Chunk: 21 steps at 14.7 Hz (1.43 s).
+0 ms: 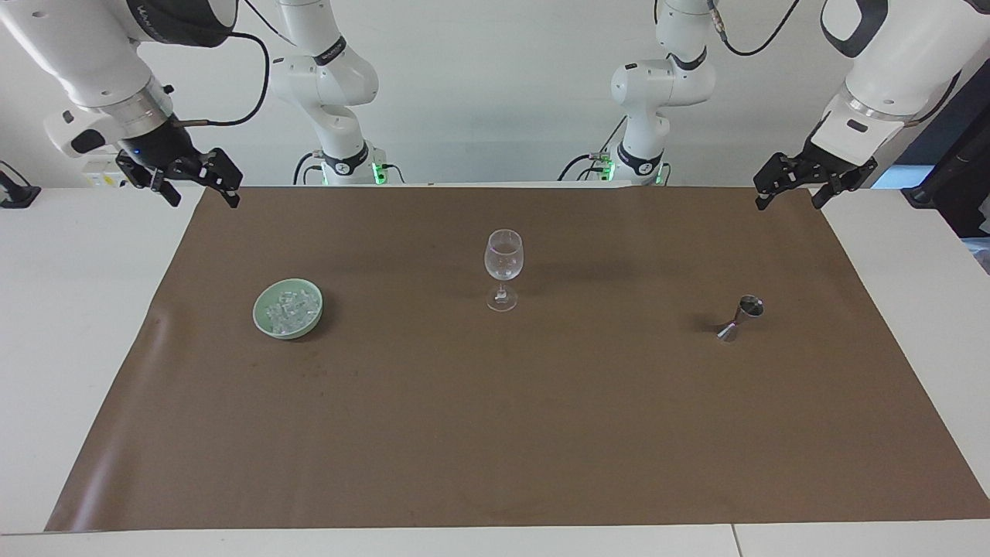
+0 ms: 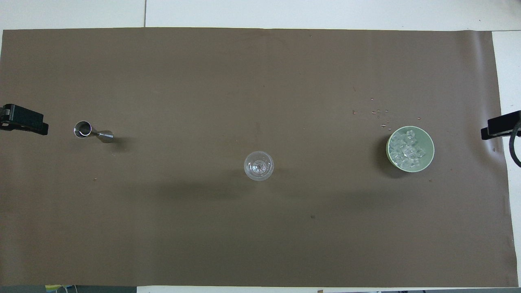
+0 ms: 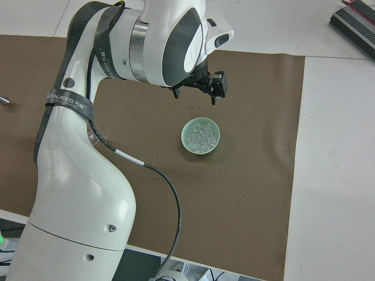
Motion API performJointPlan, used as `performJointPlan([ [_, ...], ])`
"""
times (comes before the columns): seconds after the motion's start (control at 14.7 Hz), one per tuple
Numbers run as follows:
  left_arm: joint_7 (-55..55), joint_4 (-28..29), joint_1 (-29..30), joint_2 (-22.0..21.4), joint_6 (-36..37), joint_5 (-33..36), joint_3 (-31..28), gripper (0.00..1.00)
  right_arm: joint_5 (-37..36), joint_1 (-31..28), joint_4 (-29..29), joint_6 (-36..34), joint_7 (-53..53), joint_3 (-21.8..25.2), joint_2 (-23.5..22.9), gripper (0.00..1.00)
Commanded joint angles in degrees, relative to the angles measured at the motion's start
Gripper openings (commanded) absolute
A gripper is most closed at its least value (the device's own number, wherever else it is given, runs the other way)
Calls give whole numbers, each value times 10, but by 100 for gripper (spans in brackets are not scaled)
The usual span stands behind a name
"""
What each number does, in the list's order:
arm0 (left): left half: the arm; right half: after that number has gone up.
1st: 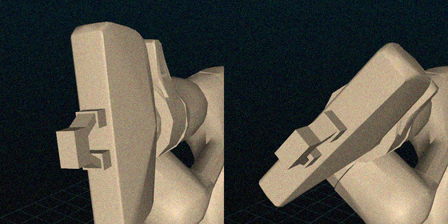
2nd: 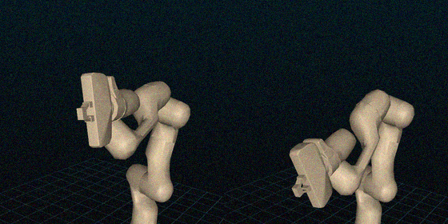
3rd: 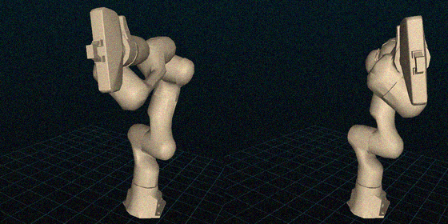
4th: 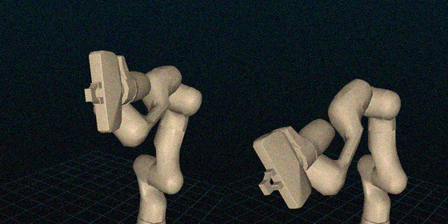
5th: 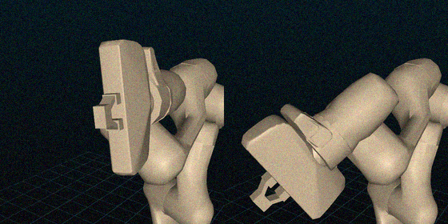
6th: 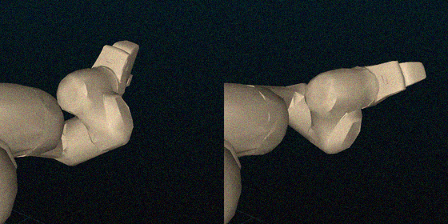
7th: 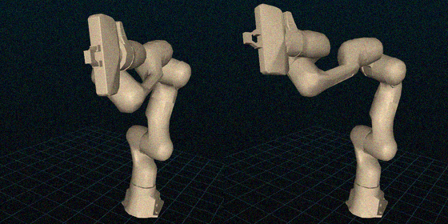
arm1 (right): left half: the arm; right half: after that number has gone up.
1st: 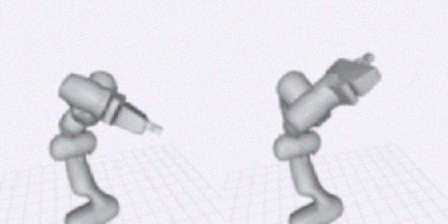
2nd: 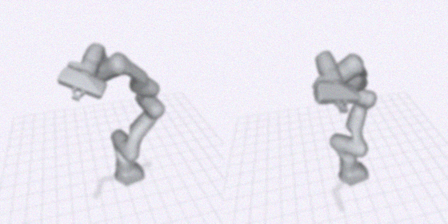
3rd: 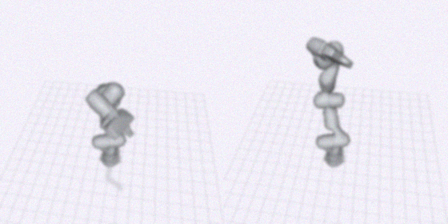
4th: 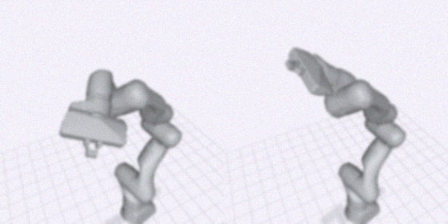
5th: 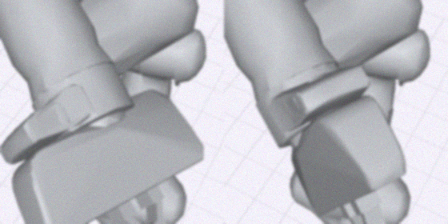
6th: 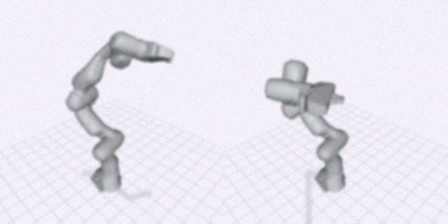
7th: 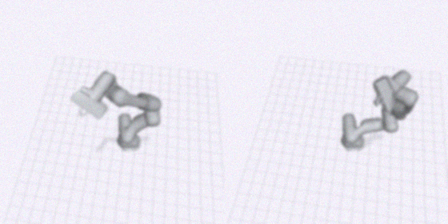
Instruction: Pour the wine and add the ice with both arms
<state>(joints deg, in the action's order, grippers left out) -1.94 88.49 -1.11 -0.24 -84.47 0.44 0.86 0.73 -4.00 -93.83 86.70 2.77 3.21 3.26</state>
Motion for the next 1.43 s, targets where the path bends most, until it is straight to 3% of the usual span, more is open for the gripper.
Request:
performJointPlan([
  [0.0, 6, 12, -2, -13, 4, 0, -4, 100, 1, 2, -2, 5, 2, -2, 3, 100],
  [1.36, 11, 13, -18, -13, 18, 0, 0, 100, 1, -1, -6, -1, 0, -1, 4, 100],
])
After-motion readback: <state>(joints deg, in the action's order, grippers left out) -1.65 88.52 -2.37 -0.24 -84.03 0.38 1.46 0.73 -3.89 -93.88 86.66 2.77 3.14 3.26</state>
